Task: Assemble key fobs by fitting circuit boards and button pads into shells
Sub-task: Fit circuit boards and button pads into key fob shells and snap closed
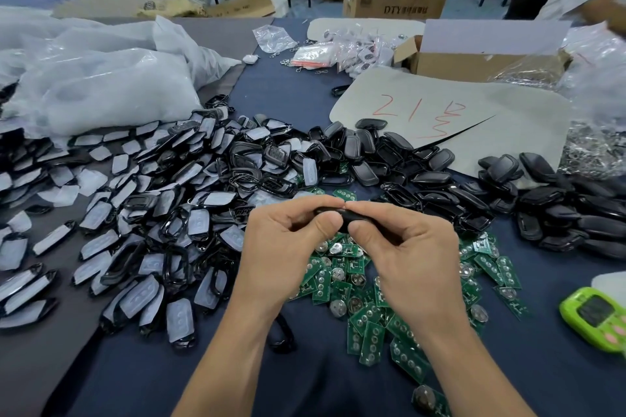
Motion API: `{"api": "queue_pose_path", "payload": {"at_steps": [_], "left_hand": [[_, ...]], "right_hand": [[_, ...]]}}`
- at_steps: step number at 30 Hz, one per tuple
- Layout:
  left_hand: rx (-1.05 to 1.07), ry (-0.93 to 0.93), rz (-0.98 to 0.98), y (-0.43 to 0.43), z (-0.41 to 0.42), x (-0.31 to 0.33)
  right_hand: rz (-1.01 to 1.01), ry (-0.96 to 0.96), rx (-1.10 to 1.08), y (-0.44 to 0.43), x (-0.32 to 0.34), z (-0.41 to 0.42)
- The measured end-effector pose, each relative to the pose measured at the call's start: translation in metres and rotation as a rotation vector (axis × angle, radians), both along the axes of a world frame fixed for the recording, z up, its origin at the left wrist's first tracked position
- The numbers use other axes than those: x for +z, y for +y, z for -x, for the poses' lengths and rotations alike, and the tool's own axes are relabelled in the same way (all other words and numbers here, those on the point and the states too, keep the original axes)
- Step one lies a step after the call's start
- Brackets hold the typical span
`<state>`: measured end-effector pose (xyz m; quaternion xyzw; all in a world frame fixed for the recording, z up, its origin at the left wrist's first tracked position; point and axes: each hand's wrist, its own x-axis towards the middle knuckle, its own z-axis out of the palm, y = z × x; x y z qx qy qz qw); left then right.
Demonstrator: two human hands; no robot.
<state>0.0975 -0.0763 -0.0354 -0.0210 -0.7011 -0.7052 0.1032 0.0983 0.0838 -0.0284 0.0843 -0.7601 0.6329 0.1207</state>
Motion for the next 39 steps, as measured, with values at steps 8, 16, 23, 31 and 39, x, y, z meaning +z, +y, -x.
{"api": "queue_pose_path", "payload": {"at_steps": [8, 16, 23, 31, 39], "left_hand": [[0.086, -0.122, -0.021, 0.004, 0.001, -0.009], [0.116, -0.294, -0.319, 0.043, -0.006, -0.010], [0.246, -0.310, -0.517, 0.056, -0.002, -0.006], [0.129, -0.400, -0.397, 0.045, 0.005, -0.018], [0.226, -0.396, -0.287, 0.018, 0.008, -0.027]], "right_hand": [[-0.192, -0.214, 0.168, 0.005, -0.010, 0.007], [0.524, -0.495, 0.210, -0.018, -0.022, 0.000], [0.573, -0.448, 0.134, -0.026, -0.028, -0.002], [0.553, -0.565, 0.133, -0.015, -0.040, 0.006], [0.839, -0.640, 0.237, 0.061, -0.037, 0.055]]}}
